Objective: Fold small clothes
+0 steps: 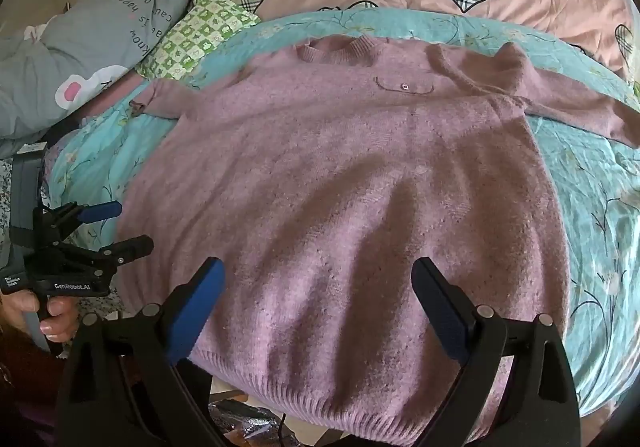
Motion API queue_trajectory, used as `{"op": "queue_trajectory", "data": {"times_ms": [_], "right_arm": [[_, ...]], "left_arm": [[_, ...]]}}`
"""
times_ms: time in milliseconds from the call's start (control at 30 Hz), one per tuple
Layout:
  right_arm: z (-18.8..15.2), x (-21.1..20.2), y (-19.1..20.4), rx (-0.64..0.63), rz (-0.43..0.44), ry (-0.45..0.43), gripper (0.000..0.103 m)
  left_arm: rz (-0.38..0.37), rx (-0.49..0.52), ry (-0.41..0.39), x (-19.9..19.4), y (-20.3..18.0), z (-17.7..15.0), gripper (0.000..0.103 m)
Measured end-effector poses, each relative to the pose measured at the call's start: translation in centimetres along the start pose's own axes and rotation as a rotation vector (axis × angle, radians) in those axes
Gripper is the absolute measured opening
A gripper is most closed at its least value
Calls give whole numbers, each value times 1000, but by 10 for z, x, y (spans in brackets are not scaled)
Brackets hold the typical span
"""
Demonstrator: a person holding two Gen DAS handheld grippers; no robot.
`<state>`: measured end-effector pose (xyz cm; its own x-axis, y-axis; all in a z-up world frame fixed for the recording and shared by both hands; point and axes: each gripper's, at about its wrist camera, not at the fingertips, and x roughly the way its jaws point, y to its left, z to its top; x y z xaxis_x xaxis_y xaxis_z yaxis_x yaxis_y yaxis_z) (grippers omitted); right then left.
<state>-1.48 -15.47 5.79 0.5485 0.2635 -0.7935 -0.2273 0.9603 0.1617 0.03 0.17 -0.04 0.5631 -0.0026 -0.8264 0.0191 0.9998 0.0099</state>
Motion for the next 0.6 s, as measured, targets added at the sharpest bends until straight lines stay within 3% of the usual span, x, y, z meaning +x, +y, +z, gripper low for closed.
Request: {"op": "queue_trajectory", "data": {"times_ms": [600], "right_arm": [[8,8,-4,7,19,7,94]], "left_arm": [[-1,-3,3,5,1,-2,97]]}}
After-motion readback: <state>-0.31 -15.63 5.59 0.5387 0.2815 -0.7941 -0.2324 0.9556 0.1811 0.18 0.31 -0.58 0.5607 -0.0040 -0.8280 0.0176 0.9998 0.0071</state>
